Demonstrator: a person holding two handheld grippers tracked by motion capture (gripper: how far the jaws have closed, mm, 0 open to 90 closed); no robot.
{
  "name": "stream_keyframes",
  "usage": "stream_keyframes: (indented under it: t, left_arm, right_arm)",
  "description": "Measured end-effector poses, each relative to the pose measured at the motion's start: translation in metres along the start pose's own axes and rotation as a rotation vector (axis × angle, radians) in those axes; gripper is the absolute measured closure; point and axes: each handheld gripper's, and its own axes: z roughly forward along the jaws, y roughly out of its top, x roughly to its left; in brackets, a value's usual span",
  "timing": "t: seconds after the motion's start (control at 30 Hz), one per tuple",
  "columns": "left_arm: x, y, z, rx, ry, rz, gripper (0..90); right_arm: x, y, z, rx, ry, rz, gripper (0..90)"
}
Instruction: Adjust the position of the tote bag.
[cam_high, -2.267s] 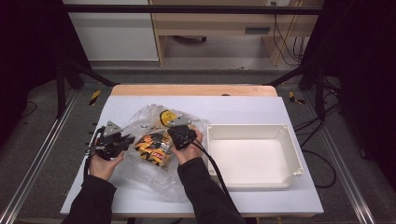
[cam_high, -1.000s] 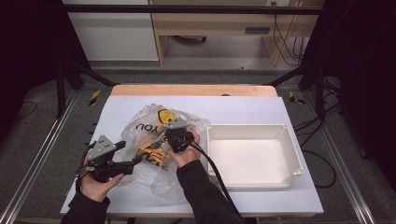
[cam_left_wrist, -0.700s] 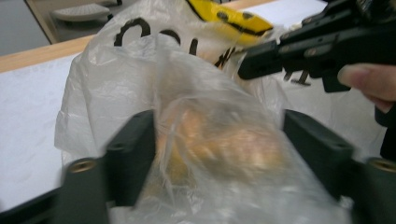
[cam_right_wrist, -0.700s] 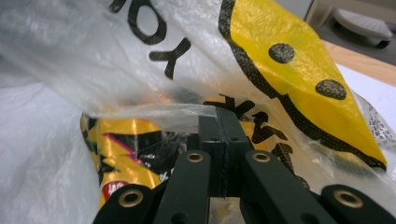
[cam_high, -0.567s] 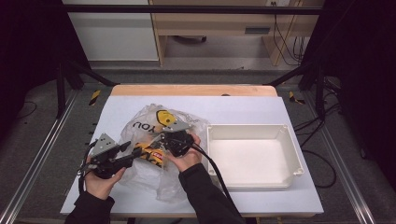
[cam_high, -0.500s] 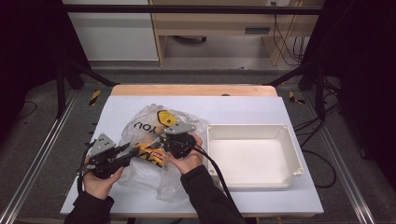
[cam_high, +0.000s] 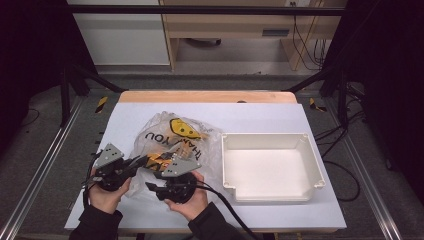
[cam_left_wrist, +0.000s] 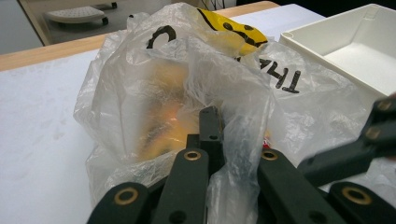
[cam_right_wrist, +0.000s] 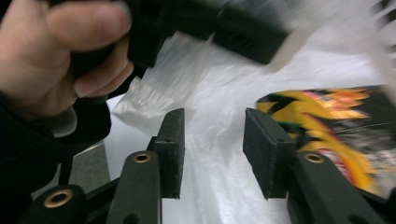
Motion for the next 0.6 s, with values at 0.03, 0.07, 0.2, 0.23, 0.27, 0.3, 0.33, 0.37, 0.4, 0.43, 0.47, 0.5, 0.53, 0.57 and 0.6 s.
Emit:
stream_keyframes:
  t: [0.03, 0.07, 0.2, 0.23, 0.27, 0.3, 0.33, 0.37, 0.4, 0.43, 0.47, 0.5, 0.53, 0.57, 0.6]
  left_arm:
    - [0.0, 0.0, 0.0, 0.0, 0.002, 0.0, 87.0]
    - [0.0, 0.0, 0.001, 0.001, 0.002, 0.0, 87.0]
    - [0.0, 0.0, 0.001, 0.003, -0.002, 0.001, 87.0]
    - [-0.001, 0.0, 0.001, 0.002, -0.004, 0.0, 87.0]
    - [-0.001, 0.0, 0.002, 0.003, -0.007, 0.0, 86.9]
    - [-0.001, 0.0, 0.002, 0.004, -0.012, -0.002, 86.8]
    - [-0.001, 0.0, 0.002, 0.003, -0.015, -0.003, 86.7]
    - [0.0, 0.0, 0.002, 0.002, -0.019, -0.003, 86.4]
    - [0.0, 0.0, 0.002, 0.0, -0.023, -0.006, 85.9]
    - [0.0, 0.0, 0.002, 0.0, -0.03, -0.011, 84.9]
    - [0.001, 0.0, 0.002, 0.0, -0.034, -0.015, 84.1]
    - [0.001, 0.0, 0.002, -0.001, -0.035, -0.017, 83.2]
    - [0.001, 0.0, 0.002, -0.003, -0.037, -0.017, 82.2]
    - [0.002, 0.0, 0.002, -0.007, -0.04, -0.02, 80.1]
    - [0.002, 0.0, 0.002, -0.01, -0.047, -0.026, 77.6]
  right_arm:
    - [0.002, -0.001, 0.004, 0.004, 0.009, 0.0, 56.6]
    - [0.003, -0.002, 0.007, 0.004, 0.016, -0.001, 55.6]
    - [0.01, -0.003, 0.017, -0.005, 0.062, 0.009, 53.9]
    - [0.011, -0.003, 0.019, -0.008, 0.071, 0.007, 54.6]
    - [0.013, -0.003, 0.022, -0.005, 0.072, 0.006, 58.4]
    - [0.014, -0.004, 0.024, 0.0, 0.067, 0.001, 64.4]
    - [0.014, -0.004, 0.026, -0.004, 0.065, -0.001, 69.9]
    - [0.014, -0.005, 0.027, -0.001, 0.064, 0.008, 76.6]
    - [0.014, -0.005, 0.029, 0.001, 0.069, 0.016, 84.1]
    - [0.014, -0.005, 0.03, 0.001, 0.073, 0.022, 90.0]
    - [0.014, -0.006, 0.031, 0.0, 0.077, 0.029, 90.0]
    - [0.014, -0.006, 0.031, -0.002, 0.081, 0.034, 90.0]
    - [0.015, -0.006, 0.032, -0.002, 0.087, 0.036, 90.0]
    - [0.015, -0.006, 0.032, -0.002, 0.09, 0.034, 90.0]
    - [0.016, -0.006, 0.032, -0.003, 0.088, 0.03, 90.0]
